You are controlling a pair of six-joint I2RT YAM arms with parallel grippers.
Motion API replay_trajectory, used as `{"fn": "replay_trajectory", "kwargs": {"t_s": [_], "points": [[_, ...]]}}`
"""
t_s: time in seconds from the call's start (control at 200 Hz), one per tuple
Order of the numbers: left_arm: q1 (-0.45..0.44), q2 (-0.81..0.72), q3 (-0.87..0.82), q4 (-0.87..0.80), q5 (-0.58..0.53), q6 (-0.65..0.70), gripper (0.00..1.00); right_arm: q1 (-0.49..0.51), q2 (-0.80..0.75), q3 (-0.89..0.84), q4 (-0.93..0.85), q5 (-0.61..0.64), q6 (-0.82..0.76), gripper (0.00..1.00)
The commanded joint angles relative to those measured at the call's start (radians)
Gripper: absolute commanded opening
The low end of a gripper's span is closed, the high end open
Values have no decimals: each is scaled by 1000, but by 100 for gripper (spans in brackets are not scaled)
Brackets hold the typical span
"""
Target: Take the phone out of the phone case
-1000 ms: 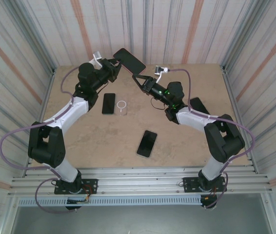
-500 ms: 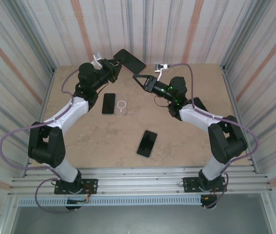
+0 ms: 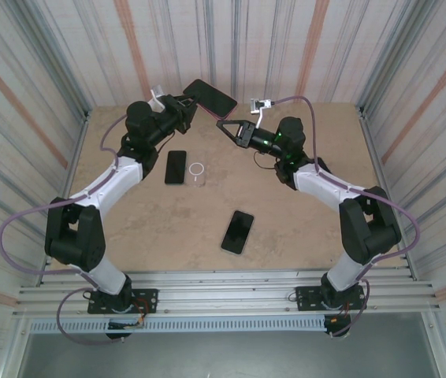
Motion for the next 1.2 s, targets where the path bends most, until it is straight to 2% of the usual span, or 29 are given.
{"fn": "replay_trajectory", "kwargs": {"t_s": [0.0, 0.246, 0.406, 0.717, 0.777, 0.872, 1.067, 1.193], "points": [[-30, -116, 64, 116, 140, 8, 0, -36, 46, 6, -68, 78, 15, 10], [-28, -95, 87, 165, 157, -2, 0, -42, 64, -24, -19, 87, 148, 11], [-20, -93, 105, 143, 176, 46, 0, -39, 60, -31, -1, 76, 157, 13], [37, -98, 113, 34, 261, 279, 0, -75, -35, -10, -62, -64, 48, 34], [52, -89, 130, 26, 303, 336, 0, -90, -65, -9, -122, -113, -25, 39], [74, -70, 175, 0, 428, 481, 0, -111, -117, 23, -296, -197, -202, 46], [107, -52, 218, -48, 685, 766, 0, -133, -176, 141, -714, -329, -627, 52], [105, -46, 277, -225, 829, 991, 0, -121, -157, 285, -998, -388, -903, 53]]}}
